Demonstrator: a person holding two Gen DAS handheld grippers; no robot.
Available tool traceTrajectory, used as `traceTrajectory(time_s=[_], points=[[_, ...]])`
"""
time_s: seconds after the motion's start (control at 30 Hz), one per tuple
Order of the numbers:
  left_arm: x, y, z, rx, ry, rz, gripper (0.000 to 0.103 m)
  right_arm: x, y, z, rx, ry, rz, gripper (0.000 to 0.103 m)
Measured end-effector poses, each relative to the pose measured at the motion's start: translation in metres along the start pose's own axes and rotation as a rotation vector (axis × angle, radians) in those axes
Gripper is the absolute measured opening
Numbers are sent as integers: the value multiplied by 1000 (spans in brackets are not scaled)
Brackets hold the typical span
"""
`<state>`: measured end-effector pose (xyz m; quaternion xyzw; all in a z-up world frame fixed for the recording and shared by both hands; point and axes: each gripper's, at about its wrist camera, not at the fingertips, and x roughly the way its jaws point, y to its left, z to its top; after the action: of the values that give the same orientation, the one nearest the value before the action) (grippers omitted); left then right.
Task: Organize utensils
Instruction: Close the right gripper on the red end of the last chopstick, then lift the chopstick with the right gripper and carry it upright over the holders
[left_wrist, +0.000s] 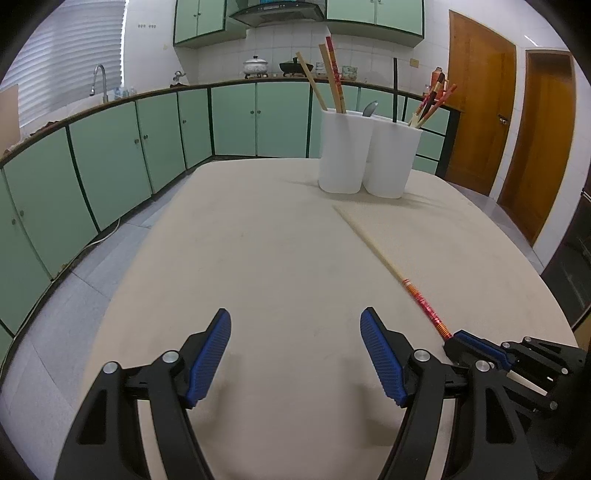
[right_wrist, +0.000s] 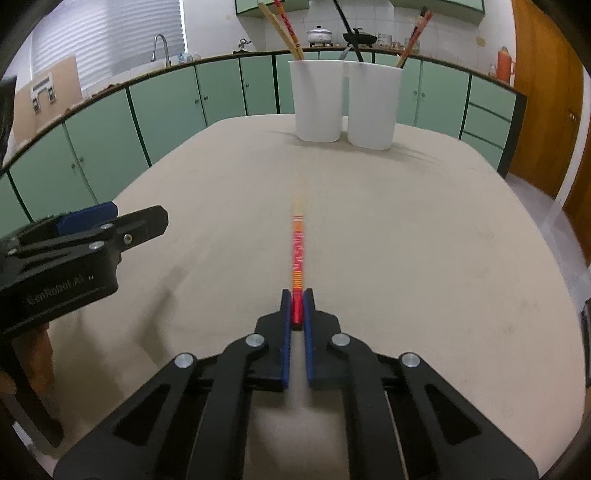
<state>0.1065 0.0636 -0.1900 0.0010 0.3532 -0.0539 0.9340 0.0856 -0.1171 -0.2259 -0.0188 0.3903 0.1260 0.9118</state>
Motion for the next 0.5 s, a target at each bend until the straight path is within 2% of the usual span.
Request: traceTrajectory(time_s=[0.23,0.5], points=[[-7,-8,7,13,-18,-6,71,-10,-8,3,10,-13,-3,5],[-18,-20,26,10,-43,-17,71,-37,-22,18,-7,-98,-30,5]])
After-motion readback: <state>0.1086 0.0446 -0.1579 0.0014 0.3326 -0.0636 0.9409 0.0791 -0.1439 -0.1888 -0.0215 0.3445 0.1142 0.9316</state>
